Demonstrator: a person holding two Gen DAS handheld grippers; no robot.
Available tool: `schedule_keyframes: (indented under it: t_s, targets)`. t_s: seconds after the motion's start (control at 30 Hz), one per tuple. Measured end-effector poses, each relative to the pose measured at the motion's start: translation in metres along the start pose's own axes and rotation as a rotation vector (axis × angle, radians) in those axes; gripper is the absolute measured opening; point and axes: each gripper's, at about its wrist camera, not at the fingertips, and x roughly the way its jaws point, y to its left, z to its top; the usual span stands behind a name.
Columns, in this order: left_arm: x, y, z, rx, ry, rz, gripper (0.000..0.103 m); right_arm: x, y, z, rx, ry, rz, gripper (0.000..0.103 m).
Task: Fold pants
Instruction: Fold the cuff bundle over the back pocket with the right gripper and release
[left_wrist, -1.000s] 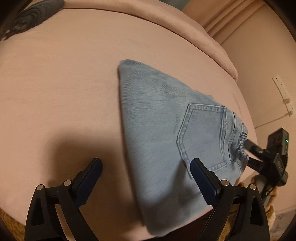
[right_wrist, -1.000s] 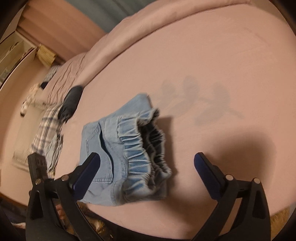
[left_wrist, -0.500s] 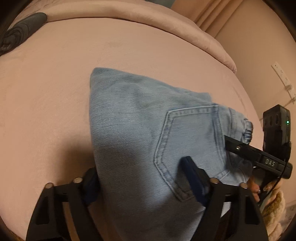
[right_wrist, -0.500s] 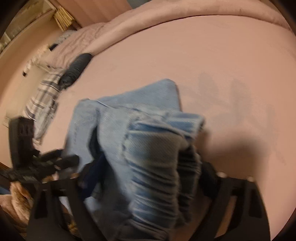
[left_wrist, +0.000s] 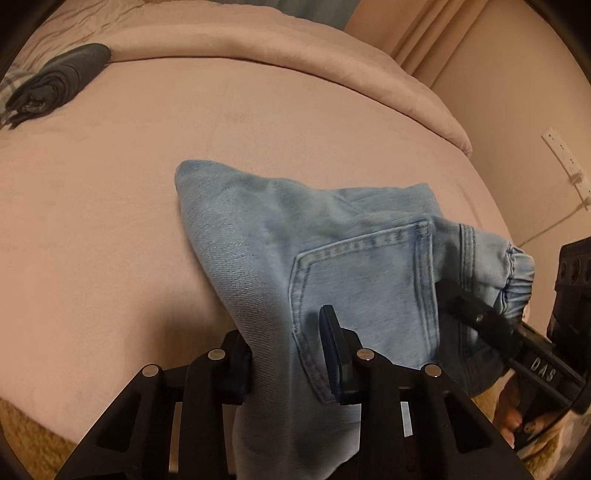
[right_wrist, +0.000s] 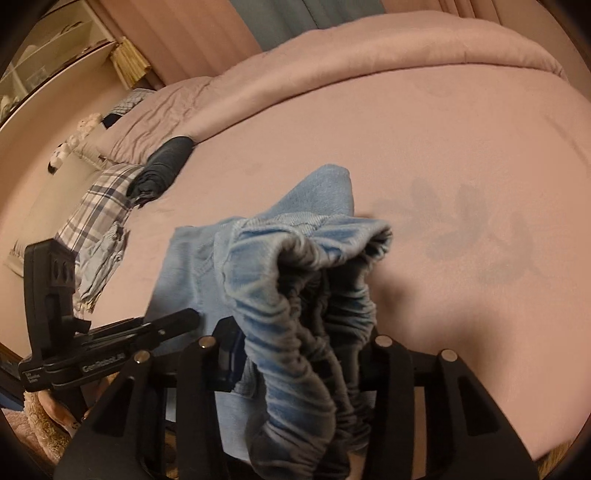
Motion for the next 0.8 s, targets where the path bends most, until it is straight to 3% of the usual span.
schedule_keyframes:
  t_s: [0.5, 0.8]
  targets:
    - [-0.024, -0.035, 0.016, 0.069, -0.058, -0.008, 0.030, -0.037, 0.024, -0.010, 0.003, -0.063, -0.054, 0.044]
    - [-0.041, -0.036, 0.024, 0.103, -0.118, -0.021, 0.030, -0.050, 0.031, 0.006, -0.010, -0.118, -0.079, 0.045]
